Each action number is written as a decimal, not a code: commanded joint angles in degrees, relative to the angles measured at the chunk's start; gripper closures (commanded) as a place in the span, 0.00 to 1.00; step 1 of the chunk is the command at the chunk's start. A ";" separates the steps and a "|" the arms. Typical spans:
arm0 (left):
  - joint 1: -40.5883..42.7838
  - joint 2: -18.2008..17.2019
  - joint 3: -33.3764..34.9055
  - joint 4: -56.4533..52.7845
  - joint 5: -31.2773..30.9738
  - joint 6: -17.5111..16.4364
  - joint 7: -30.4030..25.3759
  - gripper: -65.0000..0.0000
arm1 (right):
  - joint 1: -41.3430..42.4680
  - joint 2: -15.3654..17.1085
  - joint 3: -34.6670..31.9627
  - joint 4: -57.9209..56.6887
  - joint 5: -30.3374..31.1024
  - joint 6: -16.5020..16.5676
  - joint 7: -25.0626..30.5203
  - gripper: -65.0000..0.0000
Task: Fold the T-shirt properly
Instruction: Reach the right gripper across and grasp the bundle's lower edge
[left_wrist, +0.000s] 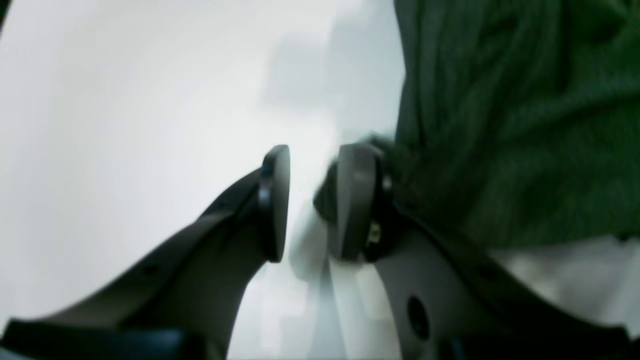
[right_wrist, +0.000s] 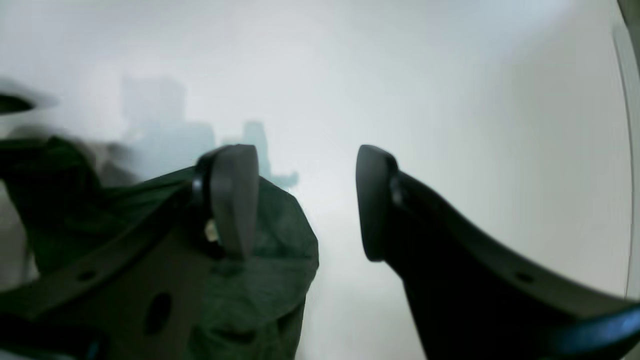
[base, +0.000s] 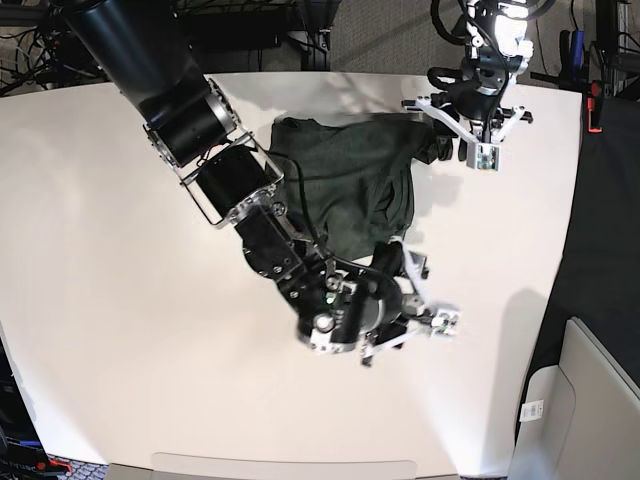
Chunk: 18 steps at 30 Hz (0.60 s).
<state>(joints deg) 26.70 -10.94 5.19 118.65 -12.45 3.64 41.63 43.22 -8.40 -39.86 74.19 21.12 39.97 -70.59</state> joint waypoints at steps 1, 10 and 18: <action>-0.46 -0.18 -0.14 1.04 0.18 0.10 -1.14 0.74 | 2.18 0.10 -0.80 0.93 -0.16 0.03 0.57 0.55; -2.48 -0.09 0.04 0.87 0.18 0.01 -1.06 0.74 | 1.66 0.62 -7.48 0.93 -0.25 0.03 0.57 0.55; -2.65 1.05 0.04 0.25 0.27 0.01 -0.97 0.74 | 0.34 0.71 -13.99 1.10 -8.42 0.03 0.57 0.54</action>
<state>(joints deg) 24.27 -9.67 5.26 117.99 -12.38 3.44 41.95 42.04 -6.90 -54.04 74.24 12.23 40.07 -70.65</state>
